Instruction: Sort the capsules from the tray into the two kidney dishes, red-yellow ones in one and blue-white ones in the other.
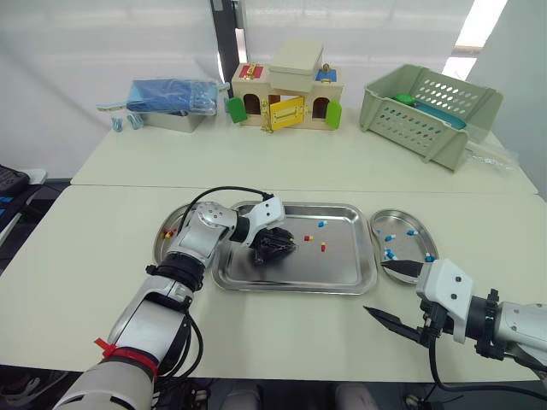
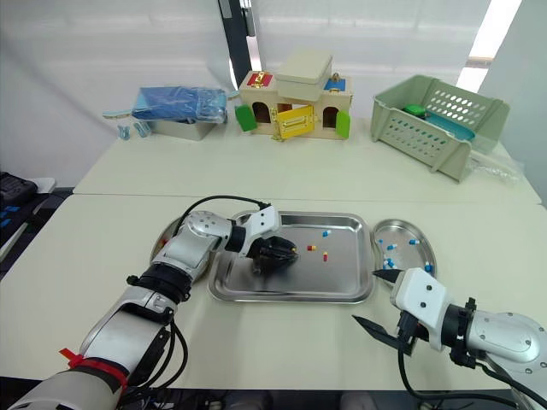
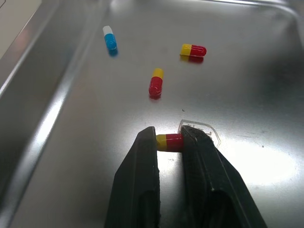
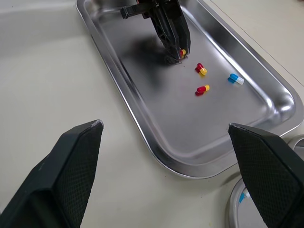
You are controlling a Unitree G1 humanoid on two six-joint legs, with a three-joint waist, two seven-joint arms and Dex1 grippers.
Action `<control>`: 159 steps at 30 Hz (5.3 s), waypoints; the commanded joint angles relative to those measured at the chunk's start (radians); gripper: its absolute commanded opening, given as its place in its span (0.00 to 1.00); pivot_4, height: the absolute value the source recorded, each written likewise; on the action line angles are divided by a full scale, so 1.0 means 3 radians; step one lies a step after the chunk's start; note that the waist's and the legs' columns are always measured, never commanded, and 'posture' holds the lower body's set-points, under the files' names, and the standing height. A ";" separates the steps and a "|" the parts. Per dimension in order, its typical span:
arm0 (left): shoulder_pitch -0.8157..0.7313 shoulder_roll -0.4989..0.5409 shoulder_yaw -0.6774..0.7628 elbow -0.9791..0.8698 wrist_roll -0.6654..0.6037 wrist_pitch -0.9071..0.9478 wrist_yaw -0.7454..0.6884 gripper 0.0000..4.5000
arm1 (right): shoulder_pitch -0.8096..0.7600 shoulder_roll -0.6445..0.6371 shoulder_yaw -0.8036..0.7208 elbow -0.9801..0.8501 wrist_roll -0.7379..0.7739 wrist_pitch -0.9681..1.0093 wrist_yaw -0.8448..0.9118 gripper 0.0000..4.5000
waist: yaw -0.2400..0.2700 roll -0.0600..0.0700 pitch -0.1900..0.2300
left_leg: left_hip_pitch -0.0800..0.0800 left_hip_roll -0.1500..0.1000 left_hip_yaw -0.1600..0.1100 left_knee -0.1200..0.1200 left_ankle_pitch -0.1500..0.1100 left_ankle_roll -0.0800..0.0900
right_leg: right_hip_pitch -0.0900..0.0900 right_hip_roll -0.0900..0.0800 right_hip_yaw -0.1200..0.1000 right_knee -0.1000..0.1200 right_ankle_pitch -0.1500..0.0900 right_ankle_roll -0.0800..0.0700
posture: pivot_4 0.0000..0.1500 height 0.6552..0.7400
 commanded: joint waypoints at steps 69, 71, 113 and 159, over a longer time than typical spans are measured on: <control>0.4295 0.1443 0.3049 -0.3552 -0.1765 0.1098 0.0218 0.99 | -0.0012 -0.0225 -0.0269 0.0324 0.0111 -0.0241 0.0544 0.99 | 0.0072 -0.0003 -0.0005 | 0.0009 0.0006 0.0009 -0.0007 -0.0008 0.0013 | 0.0004 -0.0001 0.0008 -0.0003 0.0000 0.0000 | 1.00 1.00; 0.4272 0.1461 0.3038 -0.3548 -0.1772 0.1072 0.0221 0.99 | -0.0023 -0.0230 -0.0261 0.0332 0.0109 -0.0246 0.0545 0.99 | 0.0072 -0.0004 -0.0005 | 0.0010 0.0005 0.0010 -0.0007 -0.0008 0.0013 | 0.0004 -0.0001 0.0009 -0.0003 0.0000 0.0000 | 1.00 1.00; -0.0540 -0.0283 -0.0117 0.0809 0.0011 -0.0692 -0.0027 0.72 | -0.0110 -0.0092 0.0040 0.0081 0.0042 -0.0153 0.0012 0.99 | 0.0007 -0.0010 -0.0005 | -0.0003 -0.0002 0.0002 0.0005 -0.0001 0.0001 | 0.0001 -0.0001 -0.0002 -0.0001 0.0000 0.0001 | 1.00 1.00; -0.0695 -0.0418 0.0243 0.1308 0.0143 -0.0802 -0.0076 0.00 | -0.0266 -0.0092 0.0167 0.0077 0.0000 -0.0081 -0.0020 0.99 | -0.0005 -0.0011 -0.0006 | -0.0002 -0.0002 0.0000 0.0011 -0.0001 0.0001 | 0.0004 -0.0001 -0.0004 0.0002 0.0001 0.0002 | 1.00 1.00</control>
